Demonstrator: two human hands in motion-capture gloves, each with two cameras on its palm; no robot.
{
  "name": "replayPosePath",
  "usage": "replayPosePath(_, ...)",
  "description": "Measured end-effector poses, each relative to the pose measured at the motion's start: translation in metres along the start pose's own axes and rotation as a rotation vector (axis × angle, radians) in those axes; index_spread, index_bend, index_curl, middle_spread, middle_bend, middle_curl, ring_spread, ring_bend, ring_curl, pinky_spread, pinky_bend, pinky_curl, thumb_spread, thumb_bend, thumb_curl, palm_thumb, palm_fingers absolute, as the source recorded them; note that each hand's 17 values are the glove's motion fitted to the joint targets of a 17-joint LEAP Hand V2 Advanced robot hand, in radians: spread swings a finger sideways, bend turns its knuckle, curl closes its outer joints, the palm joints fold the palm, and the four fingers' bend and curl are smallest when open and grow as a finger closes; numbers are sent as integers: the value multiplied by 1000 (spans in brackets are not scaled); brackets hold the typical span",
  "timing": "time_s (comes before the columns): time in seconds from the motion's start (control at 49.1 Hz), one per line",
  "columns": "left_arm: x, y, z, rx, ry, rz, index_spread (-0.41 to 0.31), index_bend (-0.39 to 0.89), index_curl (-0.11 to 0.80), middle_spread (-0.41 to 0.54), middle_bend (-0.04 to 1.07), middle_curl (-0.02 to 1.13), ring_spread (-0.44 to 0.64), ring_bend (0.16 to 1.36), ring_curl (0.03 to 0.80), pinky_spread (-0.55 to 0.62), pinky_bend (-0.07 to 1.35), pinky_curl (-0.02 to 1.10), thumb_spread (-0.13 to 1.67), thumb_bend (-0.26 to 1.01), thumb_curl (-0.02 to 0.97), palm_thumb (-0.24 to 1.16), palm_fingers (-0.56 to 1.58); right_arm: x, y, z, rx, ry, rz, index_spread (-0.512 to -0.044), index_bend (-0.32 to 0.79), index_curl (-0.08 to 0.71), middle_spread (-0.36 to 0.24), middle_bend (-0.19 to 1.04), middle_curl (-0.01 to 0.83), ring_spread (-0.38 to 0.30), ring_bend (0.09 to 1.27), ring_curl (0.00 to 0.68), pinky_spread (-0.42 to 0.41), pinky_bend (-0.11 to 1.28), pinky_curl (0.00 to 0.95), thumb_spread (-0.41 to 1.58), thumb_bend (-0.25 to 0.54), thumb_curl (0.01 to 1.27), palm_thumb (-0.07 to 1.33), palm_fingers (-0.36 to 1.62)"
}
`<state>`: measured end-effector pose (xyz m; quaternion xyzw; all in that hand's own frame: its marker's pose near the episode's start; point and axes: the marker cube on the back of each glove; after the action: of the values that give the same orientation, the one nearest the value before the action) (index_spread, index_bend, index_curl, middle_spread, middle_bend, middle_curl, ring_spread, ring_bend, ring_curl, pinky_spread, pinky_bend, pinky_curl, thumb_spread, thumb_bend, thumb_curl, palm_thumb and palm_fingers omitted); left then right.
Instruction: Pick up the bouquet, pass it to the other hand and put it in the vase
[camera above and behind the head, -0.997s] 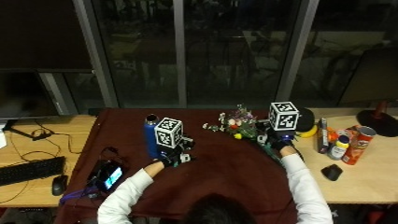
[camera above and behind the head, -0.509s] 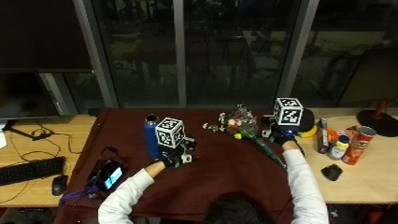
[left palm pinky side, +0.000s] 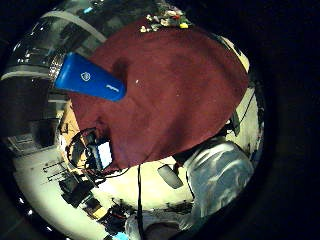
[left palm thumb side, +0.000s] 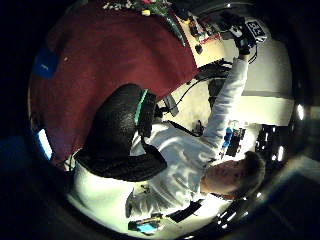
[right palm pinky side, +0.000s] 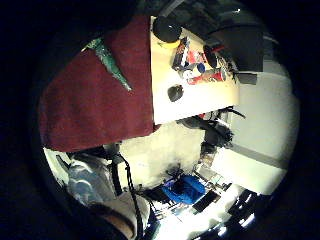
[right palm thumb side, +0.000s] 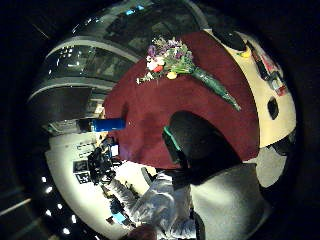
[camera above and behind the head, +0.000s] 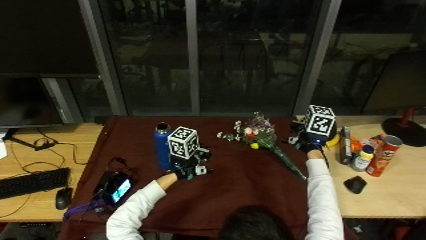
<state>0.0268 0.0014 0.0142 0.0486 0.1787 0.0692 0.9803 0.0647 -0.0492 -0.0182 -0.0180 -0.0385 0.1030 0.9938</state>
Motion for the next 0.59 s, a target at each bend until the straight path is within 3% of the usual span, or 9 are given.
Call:
replayPosePath(0.204, -1, -3, 5, -20, -3, 1, -28, 135, 290, 196, 182, 306, 287, 590, 276, 310, 404, 340, 1072, -24, 319, 299, 194, 17, -14, 6, -12, -105, 81, -249, 89, 156, -4, 246, 361, 14, 577, 317, 256, 643, 345, 1093, -26, 327, 460, 229)
replayPosePath(0.59, 1, -8, 11, -40, -15, 1, -26, 139, 284, 201, 182, 312, 306, 592, 278, 319, 416, 343, 1073, -24, 321, 299, 172, 48, -57, 59, -58, -159, 190, -214, 69, 129, 29, 269, 373, 53, 635, 337, 264, 687, 360, 1085, -21, 332, 460, 298)
